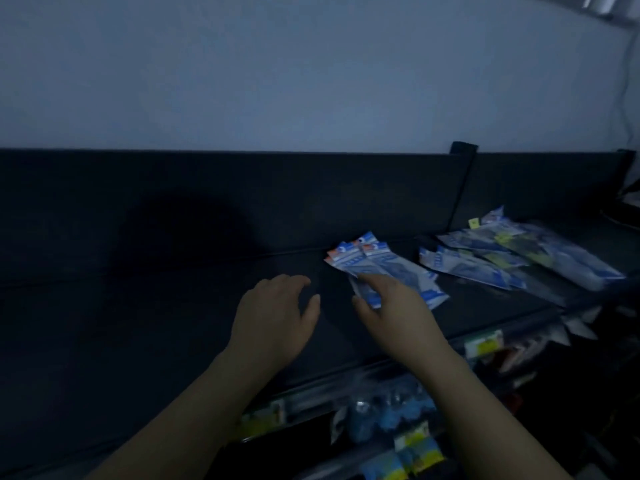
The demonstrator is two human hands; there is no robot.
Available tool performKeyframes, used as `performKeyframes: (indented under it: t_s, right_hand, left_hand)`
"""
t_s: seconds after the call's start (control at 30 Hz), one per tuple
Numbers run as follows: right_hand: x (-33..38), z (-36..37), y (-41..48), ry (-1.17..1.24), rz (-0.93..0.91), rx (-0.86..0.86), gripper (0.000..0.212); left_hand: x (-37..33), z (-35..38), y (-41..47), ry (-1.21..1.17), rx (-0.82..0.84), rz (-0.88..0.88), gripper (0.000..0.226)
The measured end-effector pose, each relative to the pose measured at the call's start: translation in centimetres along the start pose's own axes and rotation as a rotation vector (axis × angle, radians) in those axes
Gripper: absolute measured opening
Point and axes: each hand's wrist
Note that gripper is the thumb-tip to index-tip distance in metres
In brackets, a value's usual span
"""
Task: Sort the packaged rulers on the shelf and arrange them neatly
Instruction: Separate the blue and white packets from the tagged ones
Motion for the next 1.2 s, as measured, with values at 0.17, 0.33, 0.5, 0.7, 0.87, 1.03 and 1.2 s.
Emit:
performKeyframes:
  t_s: [0.17, 0.33, 0.5, 0.7, 0.87, 1.03, 1.2]
  right_hand:
    - [-7.7, -2.3, -0.3, -0.020, 0.079, 0.009, 0.045]
    - [-12.9, -4.1, 0.2, -0.019, 0.149, 0.024, 0.048]
    - [-17.2, -5.7, 1.5, -0.001, 0.202, 0.015, 0.046]
    - [-21.5, -7.1, 3.9, 0.000, 0.331, 0.008, 0.045]
    - [-26.2, -7.7, 5.7, 0.006, 0.437, 0.046, 0.043]
    - [-31.2, -7.7, 8.0, -0.011, 0.442, 0.091, 0.033]
    - [-34.8, -7.9, 10.2, -0.025, 0.315, 0.183, 0.022]
  left_hand:
    - [-6.6, 4.2, 3.1, -0.028, 0.075, 0.044, 0.037]
    - [-10.0, 7.5, 6.0, -0.039, 0.168, 0.092, 0.041]
    - [-12.2, 9.7, 10.2, -0.017, 0.205, 0.132, 0.035]
    - [-14.6, 12.4, 15.2, -0.096, 0.247, 0.128, 0.035]
    - [-16.7, 15.3, 19.4, -0.167, 0.343, 0.062, 0.022]
    - [-18.4, 18.8, 23.3, -0.212, 0.460, -0.038, 0.030]
    - [-19.7, 20.5, 26.0, -0.306, 0.533, -0.199, 0.034]
Point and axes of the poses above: each hand's wrist, its own y-axis towards the middle knuckle, its own z-axis out of the palm, x = y × z, and after that the axes turned 7 degrees about x, right-handed
